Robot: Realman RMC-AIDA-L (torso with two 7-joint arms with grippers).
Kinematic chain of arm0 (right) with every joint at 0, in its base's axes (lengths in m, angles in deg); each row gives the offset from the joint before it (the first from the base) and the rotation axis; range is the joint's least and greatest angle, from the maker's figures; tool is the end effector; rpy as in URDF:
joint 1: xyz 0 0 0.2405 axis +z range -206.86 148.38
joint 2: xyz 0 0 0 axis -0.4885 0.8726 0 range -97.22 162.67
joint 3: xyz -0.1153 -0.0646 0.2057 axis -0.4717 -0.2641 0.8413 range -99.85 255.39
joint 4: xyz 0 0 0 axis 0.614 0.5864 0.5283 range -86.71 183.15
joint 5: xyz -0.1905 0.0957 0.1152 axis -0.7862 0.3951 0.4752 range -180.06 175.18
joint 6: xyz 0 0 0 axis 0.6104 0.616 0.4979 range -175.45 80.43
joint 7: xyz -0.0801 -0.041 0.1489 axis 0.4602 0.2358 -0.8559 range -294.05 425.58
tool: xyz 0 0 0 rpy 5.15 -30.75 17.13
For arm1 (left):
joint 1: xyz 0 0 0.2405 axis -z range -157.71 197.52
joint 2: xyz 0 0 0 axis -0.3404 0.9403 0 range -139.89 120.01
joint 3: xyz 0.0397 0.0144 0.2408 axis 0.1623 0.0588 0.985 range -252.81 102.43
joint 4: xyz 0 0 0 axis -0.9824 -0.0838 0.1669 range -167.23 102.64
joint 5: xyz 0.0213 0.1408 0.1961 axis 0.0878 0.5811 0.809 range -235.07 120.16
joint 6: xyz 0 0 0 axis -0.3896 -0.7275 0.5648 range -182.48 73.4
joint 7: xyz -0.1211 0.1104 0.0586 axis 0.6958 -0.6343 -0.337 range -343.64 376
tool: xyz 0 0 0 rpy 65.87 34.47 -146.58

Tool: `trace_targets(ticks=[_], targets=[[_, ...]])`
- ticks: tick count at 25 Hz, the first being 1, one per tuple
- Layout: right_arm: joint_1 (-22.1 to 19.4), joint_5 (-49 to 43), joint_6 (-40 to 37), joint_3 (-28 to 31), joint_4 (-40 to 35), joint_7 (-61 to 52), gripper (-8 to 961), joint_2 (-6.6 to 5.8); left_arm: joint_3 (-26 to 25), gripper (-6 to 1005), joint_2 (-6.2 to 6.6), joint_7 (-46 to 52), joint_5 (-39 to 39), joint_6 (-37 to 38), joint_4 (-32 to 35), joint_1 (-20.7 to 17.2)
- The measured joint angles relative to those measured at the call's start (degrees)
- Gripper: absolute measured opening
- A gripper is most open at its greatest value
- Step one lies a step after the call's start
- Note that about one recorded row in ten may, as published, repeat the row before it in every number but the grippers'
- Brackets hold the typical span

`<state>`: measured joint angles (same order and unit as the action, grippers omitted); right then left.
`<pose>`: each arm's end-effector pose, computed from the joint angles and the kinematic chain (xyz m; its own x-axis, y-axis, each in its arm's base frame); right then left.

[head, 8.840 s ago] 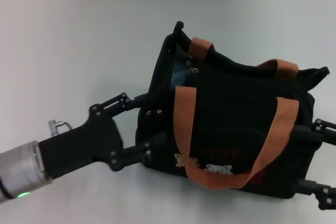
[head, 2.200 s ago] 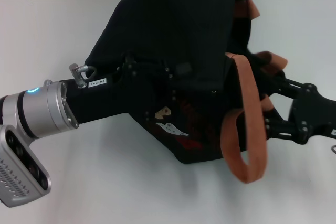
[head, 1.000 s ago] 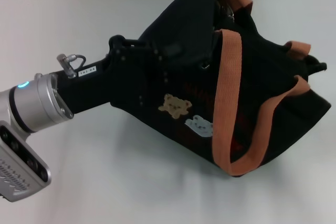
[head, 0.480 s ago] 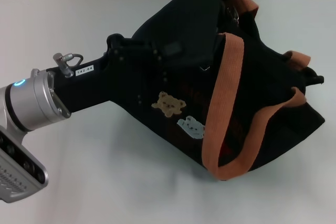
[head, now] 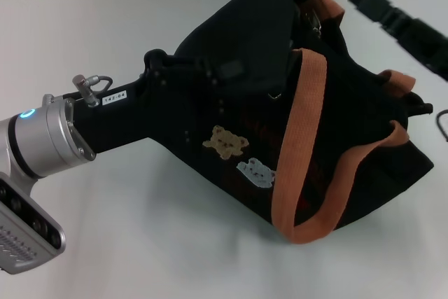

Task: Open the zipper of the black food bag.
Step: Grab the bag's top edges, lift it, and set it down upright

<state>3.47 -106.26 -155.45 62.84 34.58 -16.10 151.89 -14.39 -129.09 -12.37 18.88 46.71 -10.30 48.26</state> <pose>0.2219 0.3289 -0.0037 0.1521 -0.4048 -0.9017 -0.5274 -0.8048 0.2724 -0.2006 0.3147 -0.0426 0.2736 -0.9618 0.0009 -0.5151 -0.1473 -0.8444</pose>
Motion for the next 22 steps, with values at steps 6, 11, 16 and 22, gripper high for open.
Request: trace_targets(ticks=[6,11,16,22], targets=[[0.30,-0.13,1.79,-2.35,0.33,-2.82,743,0.02,0.13,102,-0.03,-0.19,0.04,0.01,0.06,-0.08],[0.49,-0.11,1.76,-3.23,0.37,-3.49,742,0.02,0.20,102,-0.03,-0.70,0.04,0.01,-0.22,-0.03],[0.92,0.16,2.07,-4.28,0.36,-4.20,740,0.09,0.28,102,-0.03,-0.72,0.04,0.01,-0.29,-0.06],[2.21,0.23,4.96,-4.12,0.35,-4.41,737,0.10,0.74,102,-0.03,-0.72,-0.03,0.04,-0.29,-0.06]])
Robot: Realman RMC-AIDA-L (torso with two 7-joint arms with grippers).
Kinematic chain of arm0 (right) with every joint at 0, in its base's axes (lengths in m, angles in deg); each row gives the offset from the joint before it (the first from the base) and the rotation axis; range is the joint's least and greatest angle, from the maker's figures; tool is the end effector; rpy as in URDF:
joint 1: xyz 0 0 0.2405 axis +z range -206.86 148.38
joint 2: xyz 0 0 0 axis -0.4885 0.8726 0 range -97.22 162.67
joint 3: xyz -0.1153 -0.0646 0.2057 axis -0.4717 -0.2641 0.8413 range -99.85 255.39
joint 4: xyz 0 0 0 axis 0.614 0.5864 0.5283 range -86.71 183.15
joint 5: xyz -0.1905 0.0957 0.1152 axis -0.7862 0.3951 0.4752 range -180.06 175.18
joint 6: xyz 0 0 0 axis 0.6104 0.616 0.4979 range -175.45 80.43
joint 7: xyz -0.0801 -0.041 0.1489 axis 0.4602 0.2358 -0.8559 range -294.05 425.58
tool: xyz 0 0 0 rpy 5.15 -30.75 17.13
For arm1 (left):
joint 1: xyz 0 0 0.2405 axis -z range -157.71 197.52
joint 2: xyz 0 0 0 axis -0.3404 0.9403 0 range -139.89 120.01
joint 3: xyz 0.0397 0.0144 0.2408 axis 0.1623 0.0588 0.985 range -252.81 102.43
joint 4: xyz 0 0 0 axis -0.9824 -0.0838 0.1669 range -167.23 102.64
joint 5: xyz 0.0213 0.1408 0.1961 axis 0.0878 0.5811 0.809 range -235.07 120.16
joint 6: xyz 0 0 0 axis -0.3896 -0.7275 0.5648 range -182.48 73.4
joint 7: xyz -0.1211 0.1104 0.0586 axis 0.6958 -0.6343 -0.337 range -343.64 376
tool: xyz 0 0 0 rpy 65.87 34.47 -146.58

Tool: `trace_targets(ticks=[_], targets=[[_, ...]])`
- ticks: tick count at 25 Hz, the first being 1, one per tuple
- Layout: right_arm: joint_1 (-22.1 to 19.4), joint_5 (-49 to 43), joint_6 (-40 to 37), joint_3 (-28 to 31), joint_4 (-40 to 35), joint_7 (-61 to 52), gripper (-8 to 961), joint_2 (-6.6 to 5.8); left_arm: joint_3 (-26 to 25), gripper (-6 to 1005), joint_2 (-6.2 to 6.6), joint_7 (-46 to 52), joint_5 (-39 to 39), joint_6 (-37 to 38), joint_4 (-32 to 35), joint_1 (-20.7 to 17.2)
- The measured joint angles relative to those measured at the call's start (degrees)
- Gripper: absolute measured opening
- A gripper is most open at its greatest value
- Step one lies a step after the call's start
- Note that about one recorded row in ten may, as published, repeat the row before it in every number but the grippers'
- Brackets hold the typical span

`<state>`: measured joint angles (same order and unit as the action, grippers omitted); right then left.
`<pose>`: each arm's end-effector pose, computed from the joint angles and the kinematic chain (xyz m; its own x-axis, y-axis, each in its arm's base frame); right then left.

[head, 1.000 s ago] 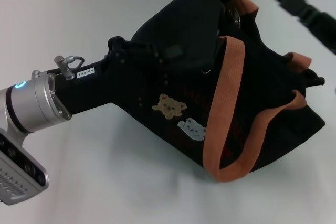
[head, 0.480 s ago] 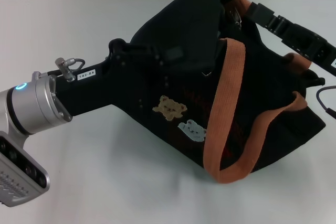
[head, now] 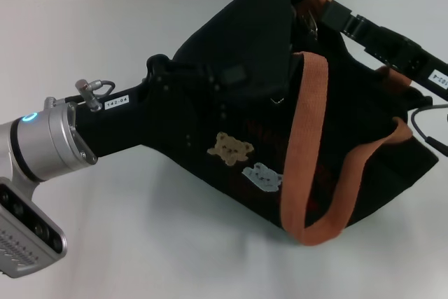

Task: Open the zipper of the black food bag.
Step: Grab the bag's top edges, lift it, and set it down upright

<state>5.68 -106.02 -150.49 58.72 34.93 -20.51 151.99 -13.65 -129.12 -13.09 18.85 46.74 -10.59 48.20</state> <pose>0.2137 0.3423 -0.0206 0.1731 -0.5043 -0.8460 -0.5634 -0.7552 0.3349 -0.2009 0.3123 -0.0453 0.2655 -0.9641 0.0020 -0.5213 -0.1454 -0.8409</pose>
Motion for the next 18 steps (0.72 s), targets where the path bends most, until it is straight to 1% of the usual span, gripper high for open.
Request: trace_targets(ticks=[5,12,18], targets=[[1.57,-0.33,1.82,-1.01,0.00,-1.40,736,0.00,0.26,102,0.00,0.00,-0.18,0.01,0.00,0.00],[1.97,-0.39,2.32,-1.52,-0.18,-2.15,733,0.00,0.26,102,0.00,-0.09,-0.24,0.06,0.00,0.00],[2.45,-0.39,3.83,-3.00,-0.57,-3.74,470,0.00,0.36,102,0.00,-0.09,-0.23,0.08,0.09,0.02]])
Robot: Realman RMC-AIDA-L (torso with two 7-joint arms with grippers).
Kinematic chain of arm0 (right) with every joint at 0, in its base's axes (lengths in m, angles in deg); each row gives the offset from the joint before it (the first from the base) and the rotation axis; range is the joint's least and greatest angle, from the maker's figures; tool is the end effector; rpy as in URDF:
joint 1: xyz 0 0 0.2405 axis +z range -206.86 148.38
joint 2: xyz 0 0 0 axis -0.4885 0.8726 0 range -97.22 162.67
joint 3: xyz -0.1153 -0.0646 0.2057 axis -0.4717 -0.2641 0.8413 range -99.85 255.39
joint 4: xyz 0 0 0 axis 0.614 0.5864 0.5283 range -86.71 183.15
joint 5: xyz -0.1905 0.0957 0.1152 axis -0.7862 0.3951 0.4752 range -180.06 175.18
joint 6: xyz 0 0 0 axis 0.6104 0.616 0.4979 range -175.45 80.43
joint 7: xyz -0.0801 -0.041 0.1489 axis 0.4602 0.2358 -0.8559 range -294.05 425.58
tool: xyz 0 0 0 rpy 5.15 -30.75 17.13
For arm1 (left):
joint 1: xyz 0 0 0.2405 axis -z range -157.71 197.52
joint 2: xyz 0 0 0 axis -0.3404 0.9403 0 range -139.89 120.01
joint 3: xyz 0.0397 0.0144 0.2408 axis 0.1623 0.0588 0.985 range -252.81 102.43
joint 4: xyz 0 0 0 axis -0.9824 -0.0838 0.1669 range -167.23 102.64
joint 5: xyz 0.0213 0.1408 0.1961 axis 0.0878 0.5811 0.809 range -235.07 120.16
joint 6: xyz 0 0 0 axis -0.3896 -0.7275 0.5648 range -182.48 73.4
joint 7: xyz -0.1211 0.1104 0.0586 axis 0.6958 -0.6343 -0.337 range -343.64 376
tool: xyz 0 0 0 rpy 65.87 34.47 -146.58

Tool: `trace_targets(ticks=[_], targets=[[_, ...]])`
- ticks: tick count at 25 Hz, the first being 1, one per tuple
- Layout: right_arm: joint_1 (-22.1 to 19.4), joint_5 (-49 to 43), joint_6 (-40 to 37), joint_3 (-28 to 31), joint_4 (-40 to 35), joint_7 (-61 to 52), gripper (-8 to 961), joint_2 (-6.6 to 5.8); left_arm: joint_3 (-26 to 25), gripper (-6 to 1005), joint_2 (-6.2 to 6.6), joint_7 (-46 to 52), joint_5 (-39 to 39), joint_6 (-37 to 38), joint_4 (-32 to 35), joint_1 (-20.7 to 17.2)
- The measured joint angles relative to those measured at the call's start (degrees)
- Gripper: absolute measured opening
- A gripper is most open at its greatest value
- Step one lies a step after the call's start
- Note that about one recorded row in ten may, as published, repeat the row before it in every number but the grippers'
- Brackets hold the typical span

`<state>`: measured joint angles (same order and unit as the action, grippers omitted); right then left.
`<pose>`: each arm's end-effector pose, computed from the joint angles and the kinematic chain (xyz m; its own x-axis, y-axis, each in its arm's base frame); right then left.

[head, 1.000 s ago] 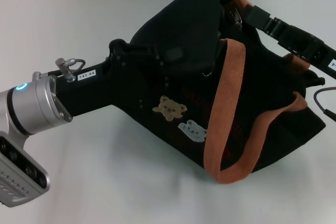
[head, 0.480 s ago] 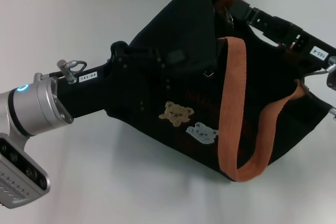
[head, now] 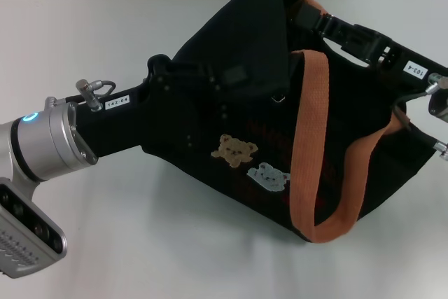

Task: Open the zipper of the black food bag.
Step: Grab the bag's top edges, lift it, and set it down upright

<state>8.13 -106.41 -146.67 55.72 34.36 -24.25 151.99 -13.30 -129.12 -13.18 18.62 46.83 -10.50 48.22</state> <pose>0.2042 0.3556 -0.0314 0.2076 -0.5682 -0.7963 -0.5879 -0.7231 0.3627 -0.2000 0.3120 -0.0455 0.2604 -0.9655 0.0026 -0.5216 -0.1429 -0.8411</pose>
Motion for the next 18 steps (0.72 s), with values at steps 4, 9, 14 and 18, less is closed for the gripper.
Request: trace_targets(ticks=[4,9,14,18], targets=[[0.35,0.00,0.92,-1.17,-0.49,-2.23,298,-0.05,0.52,102,0.00,0.00,-0.03,0.13,0.20,0.01],[0.24,0.00,0.80,-3.10,-2.86,-5.24,256,-0.01,0.58,102,0.00,0.00,-0.04,0.23,0.23,0.00],[-0.14,0.00,0.80,-5.73,-7.27,-10.12,329,-0.02,0.60,102,0.00,0.00,-0.05,0.31,0.33,-0.02],[0.11,0.32,0.71,-7.68,-9.19,-11.26,354,0.04,0.60,102,0.00,0.00,-0.03,0.34,0.36,-0.02]])
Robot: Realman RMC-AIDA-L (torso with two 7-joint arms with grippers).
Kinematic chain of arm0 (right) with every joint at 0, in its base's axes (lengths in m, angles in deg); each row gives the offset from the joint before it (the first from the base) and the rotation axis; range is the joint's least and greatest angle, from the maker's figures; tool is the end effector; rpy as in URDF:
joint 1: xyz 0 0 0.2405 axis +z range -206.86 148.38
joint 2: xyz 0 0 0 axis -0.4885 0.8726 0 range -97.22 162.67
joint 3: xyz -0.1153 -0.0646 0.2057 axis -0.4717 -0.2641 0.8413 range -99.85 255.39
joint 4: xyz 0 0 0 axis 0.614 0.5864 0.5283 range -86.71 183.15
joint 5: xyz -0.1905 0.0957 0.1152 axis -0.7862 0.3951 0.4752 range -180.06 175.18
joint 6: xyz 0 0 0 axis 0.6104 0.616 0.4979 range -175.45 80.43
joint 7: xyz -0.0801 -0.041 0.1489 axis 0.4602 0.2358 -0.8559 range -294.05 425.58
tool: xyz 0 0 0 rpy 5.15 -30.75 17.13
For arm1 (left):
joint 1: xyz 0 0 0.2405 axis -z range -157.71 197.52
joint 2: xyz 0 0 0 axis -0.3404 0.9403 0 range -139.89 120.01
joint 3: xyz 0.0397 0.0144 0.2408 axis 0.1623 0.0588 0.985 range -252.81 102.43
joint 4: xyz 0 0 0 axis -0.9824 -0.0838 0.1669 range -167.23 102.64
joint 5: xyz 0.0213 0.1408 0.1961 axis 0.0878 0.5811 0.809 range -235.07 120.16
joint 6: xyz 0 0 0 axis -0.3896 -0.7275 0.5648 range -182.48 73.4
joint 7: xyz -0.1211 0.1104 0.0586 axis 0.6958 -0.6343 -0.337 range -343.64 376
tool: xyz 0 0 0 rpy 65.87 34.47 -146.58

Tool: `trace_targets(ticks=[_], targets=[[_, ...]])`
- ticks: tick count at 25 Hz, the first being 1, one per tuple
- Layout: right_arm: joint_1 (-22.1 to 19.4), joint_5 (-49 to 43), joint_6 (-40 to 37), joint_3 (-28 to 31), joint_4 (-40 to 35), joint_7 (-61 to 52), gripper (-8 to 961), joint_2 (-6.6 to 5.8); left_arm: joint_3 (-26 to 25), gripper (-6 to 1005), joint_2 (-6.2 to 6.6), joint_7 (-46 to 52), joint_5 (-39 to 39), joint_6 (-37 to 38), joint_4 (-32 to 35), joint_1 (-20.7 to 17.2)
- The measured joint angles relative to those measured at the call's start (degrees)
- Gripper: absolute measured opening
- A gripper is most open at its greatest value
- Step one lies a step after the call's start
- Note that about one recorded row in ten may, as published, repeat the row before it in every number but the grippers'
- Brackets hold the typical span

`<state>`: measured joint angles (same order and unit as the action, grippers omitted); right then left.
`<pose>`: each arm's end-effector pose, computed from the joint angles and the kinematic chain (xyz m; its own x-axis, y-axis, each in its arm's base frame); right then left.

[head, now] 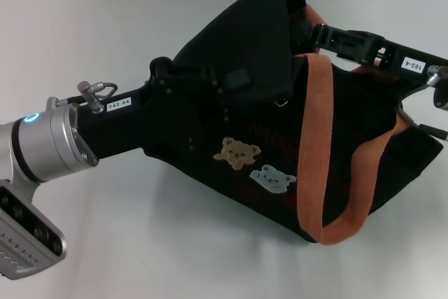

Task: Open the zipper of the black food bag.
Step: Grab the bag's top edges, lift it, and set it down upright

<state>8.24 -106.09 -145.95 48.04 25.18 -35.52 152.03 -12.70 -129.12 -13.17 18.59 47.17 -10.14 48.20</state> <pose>0.1994 0.3654 -0.0210 0.2865 -0.6556 -0.6986 -0.6170 -0.6841 0.3889 -0.1984 0.3106 -0.0458 0.2472 -0.9689 0.0080 -0.5249 -0.1409 -0.8394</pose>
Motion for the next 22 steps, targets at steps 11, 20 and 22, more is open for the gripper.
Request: trace_targets(ticks=[11,20,22], targets=[[-1.67,2.24,-3.09,0.16,0.19,7.13,114,0.15,0.00,102,0.00,-0.59,-0.10,-0.02,-0.59,0.00],[-7.81,2.97,-7.20,-0.19,-0.49,12.90,-2,-0.38,-0.54,102,0.00,0.03,-0.86,-0.58,-2.02,0.34],[-9.19,2.81,-7.99,-0.27,-0.91,13.59,-1,-0.55,-0.54,102,0.00,0.05,-0.99,-0.69,-2.03,0.35]])
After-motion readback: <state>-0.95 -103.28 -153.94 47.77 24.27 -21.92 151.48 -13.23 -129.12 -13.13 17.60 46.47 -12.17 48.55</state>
